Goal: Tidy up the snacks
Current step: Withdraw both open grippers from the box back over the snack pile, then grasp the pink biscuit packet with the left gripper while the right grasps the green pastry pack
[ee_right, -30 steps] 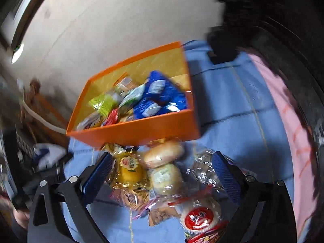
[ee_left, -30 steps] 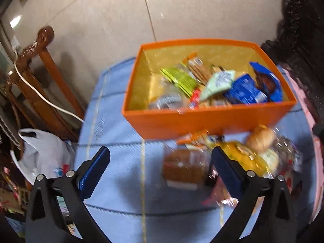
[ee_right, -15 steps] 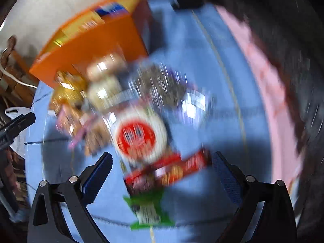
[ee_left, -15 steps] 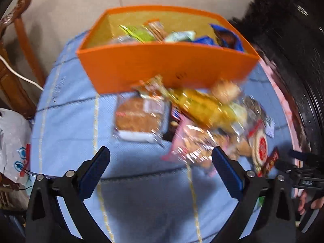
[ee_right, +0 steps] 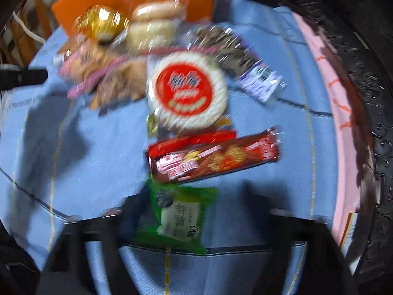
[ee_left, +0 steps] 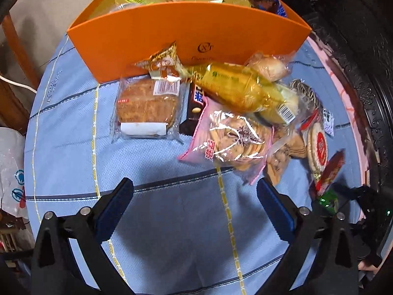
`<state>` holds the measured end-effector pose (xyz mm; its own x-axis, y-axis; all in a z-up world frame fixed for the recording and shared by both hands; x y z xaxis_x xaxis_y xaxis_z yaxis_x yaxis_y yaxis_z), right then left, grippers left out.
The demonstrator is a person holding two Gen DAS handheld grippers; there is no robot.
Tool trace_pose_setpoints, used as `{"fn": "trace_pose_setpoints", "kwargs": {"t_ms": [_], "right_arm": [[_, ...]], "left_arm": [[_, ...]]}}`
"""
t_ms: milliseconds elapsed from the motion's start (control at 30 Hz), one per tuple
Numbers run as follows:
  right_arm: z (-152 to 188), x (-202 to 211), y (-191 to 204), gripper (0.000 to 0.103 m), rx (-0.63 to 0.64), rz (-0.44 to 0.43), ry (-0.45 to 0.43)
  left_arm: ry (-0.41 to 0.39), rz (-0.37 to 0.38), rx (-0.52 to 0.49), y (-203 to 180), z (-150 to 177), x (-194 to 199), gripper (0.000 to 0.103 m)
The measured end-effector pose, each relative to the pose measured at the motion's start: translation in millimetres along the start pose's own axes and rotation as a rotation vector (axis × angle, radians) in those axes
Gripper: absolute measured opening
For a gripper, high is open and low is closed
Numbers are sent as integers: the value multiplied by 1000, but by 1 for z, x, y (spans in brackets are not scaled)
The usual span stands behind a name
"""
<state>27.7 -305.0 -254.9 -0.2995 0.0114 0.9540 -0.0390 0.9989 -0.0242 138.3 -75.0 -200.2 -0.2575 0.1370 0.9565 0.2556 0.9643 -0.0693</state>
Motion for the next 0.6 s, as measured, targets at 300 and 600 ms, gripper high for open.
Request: {"fn": "trace_pose_setpoints", "kwargs": {"t_ms": [300,600], "right_arm": [[-9,31,7,15,-7,-101,-55],[-23,50,7,8,-15,-189,-100]], "left_arm": [[4,4,-32,-11,-7,-10,98],[111,77,224,-17,-26,-30,98]]}}
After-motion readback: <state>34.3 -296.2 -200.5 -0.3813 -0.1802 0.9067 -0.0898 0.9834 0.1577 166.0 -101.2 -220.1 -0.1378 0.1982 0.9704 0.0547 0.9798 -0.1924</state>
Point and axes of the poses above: each gripper's, at about its wrist camera, not at the fingertips, and x roughly against the way its jaws point, y to its left, z to its underside, the point moved 10 cm from there along -x, roughly the way its jaws point, and after that the axes turned 2 degrees about y, right-handed, at the moved point
